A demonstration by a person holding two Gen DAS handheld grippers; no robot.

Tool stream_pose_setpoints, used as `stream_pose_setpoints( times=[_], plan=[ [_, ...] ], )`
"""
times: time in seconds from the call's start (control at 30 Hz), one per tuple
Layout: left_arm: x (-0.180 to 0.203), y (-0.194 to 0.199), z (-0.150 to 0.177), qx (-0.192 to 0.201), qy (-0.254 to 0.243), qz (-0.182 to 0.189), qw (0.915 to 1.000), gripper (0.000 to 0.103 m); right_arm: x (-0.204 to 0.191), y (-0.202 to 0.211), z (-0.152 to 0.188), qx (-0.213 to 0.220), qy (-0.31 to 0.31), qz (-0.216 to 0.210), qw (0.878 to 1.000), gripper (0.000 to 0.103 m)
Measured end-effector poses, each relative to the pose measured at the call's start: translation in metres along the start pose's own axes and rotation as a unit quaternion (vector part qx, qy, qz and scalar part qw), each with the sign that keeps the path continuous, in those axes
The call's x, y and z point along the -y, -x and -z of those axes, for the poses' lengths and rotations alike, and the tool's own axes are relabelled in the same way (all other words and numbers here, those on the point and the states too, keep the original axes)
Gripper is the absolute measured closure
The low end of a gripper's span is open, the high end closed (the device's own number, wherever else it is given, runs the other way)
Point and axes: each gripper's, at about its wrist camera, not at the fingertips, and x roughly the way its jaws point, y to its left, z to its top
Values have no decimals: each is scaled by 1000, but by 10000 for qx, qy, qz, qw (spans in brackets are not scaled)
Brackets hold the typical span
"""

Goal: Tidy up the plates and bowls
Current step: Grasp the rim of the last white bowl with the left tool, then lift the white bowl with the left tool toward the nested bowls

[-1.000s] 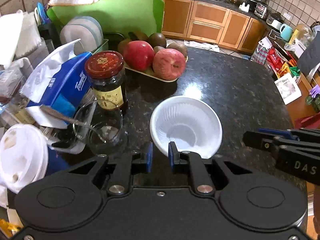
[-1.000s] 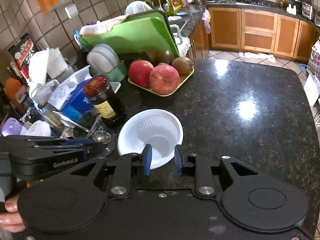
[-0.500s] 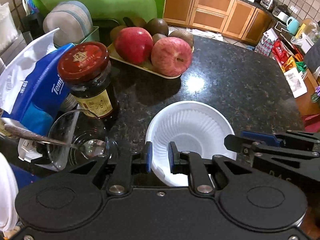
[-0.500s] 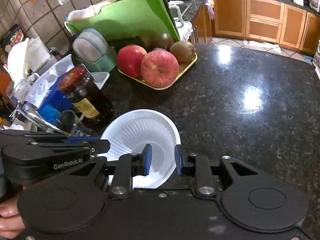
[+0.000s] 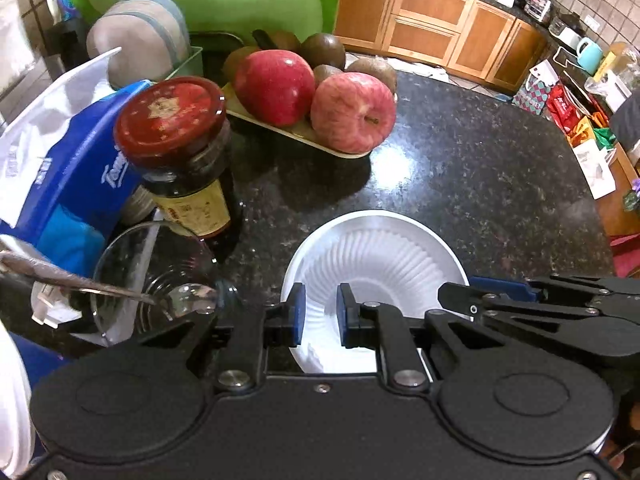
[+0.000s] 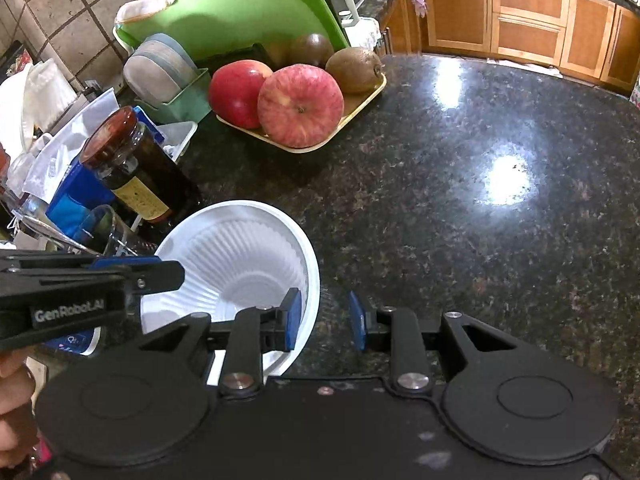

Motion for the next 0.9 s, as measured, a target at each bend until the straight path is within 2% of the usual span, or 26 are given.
stream_pose_setpoints(
  times=[0.13, 0.3, 0.57, 0.9],
  plan=[
    [-1, 11, 2, 167, -66, 71, 9998, 80, -2, -1, 0, 26, 85, 71, 9999, 75],
    [-2, 18, 3, 407, -138, -204, 9989, 80, -4, -1, 0, 23, 122, 68, 9999, 75],
    [-5, -2, 4, 166, -90, -442, 9988, 80, -10, -1, 0, 4, 219, 40, 9998, 75],
    [8, -26, 6, -113, -255, -410, 9988, 80, -14, -8, 8, -130, 318, 73, 9994, 75]
  ],
)
